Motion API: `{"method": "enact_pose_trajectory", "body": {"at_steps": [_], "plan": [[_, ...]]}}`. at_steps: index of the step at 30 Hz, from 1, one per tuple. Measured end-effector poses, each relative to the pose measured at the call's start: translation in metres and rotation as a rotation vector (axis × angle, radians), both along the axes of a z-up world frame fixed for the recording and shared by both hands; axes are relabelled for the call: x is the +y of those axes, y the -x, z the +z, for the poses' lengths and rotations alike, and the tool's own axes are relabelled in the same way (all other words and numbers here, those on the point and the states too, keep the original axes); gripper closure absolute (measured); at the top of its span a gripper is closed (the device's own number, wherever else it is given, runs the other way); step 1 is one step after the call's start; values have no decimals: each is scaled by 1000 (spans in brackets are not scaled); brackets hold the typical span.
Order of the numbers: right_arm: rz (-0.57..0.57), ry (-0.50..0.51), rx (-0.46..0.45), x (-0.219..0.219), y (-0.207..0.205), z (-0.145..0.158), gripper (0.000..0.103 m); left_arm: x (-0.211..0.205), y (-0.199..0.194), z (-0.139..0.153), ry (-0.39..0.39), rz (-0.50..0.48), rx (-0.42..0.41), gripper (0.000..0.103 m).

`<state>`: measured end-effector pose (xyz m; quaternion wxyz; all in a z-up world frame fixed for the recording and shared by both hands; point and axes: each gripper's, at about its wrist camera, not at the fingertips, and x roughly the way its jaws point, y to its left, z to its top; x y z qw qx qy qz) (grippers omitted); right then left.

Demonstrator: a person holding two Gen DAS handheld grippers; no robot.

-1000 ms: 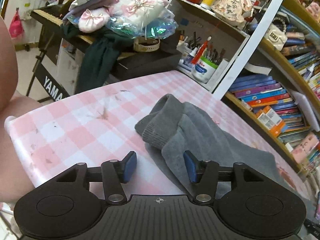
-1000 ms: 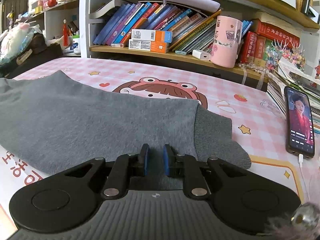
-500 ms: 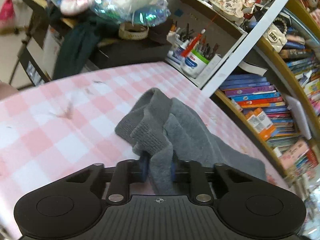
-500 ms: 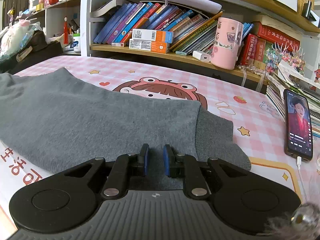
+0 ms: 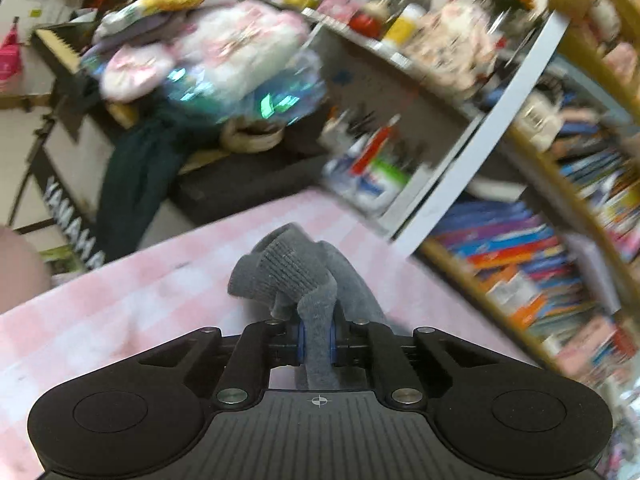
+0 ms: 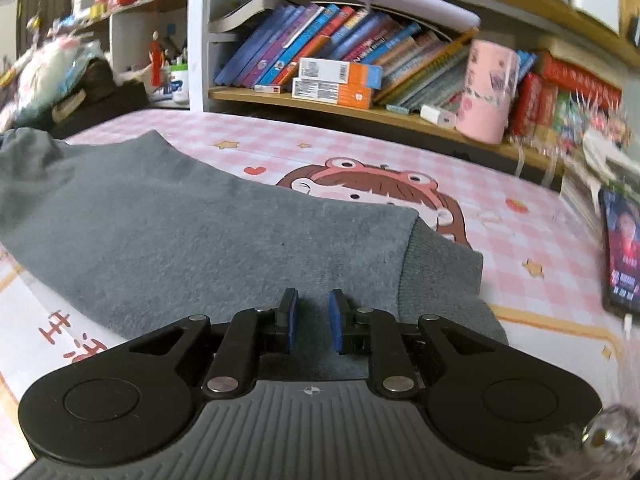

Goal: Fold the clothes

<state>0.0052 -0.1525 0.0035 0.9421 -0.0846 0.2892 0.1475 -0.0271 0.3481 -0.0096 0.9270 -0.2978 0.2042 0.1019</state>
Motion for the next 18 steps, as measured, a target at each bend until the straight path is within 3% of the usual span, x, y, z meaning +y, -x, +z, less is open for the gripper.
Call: {"method": "enact_pose_trajectory", "body": {"at_steps": [5,12,15,18], "plan": [[12,-9,3,-3,-3,1,86,4,13,-9,6,11,22,89],[16,-9,-8,-3,-2,-1,86,-7,13,-10,-92,17,70,68],[16,-16,-6,-5,-2,-1,86,-7,9,-13,-98,35,92,60],[17,-18,-6,-5,-2,-1,86,-6,2,-18,-85,45,117,58]]}}
